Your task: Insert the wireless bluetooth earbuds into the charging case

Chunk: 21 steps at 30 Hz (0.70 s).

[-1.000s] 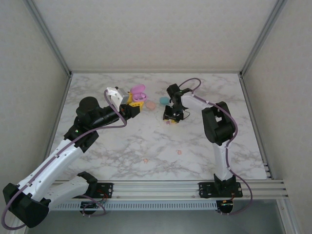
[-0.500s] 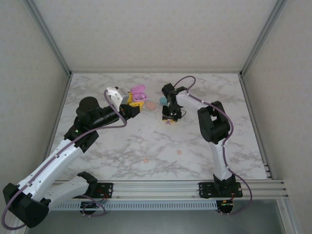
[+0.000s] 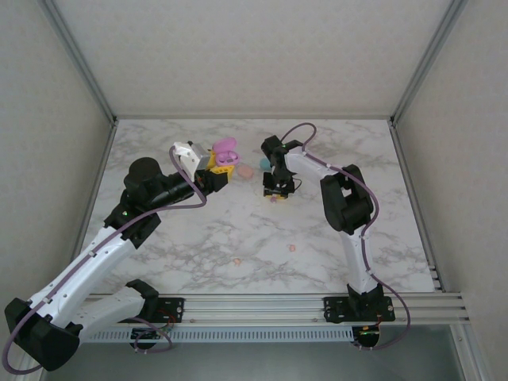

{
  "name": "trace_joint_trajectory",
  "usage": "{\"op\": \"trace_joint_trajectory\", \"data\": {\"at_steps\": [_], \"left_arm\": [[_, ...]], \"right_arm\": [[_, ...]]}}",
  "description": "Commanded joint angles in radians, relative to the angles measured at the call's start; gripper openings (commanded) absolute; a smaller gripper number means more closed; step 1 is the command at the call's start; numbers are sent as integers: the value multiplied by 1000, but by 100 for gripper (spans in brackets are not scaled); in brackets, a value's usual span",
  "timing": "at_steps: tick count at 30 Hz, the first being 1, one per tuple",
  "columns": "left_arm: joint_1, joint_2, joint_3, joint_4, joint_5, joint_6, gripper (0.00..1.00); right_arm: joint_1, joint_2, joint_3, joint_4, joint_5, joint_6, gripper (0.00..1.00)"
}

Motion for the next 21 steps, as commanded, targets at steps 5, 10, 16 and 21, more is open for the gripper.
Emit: {"op": "trace_joint_trajectory", "data": {"at_steps": [5,10,16,21], "left_arm": [[-10,-3,7,2,7,4,21],[-10,0,6,0,7,6,21],[-9,-1,5,-3,7,7,21],[-10,-1,2,-2,4,7,21]], "right_arm": [[13,42,46,-52,20,-18,30],[18,53,55,-57,23,-26,28],[20,59,56,-67,39,-33,24],[25,53,58,-69,34,-48,21]]}}
